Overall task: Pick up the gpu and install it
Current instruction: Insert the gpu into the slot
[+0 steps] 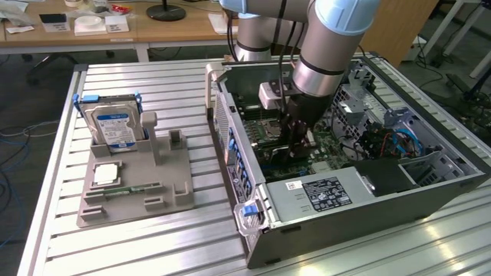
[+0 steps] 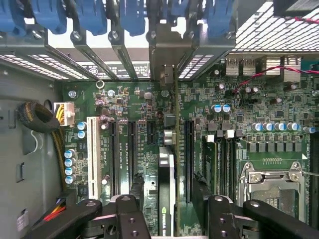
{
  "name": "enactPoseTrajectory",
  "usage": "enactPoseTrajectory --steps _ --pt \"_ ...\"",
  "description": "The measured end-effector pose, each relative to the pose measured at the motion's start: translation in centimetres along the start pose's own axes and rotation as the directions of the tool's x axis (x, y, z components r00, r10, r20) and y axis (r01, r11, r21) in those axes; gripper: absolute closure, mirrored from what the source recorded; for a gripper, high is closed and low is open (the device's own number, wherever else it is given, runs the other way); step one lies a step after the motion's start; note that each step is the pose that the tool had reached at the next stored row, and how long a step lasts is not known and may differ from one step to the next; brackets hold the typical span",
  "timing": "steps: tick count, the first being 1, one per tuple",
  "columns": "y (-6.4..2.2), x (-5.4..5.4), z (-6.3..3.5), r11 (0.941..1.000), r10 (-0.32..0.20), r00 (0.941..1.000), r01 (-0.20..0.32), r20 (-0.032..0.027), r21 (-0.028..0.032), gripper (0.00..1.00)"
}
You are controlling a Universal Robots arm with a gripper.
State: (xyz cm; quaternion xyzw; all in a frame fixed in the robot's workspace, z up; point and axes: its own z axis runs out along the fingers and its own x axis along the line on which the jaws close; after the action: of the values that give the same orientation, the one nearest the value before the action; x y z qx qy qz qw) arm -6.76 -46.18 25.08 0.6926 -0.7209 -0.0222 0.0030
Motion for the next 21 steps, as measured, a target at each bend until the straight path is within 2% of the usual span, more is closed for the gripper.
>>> enactPoseTrajectory --steps 16,21 --pt "0.14 -0.2 -3.82 1.0000 0.000 1.0000 0.000 0.0000 0.0000 0.48" --pt "0.17 -0.2 -4.66 1.0000 0.000 1.0000 0.000 0.0000 0.0007 0.48"
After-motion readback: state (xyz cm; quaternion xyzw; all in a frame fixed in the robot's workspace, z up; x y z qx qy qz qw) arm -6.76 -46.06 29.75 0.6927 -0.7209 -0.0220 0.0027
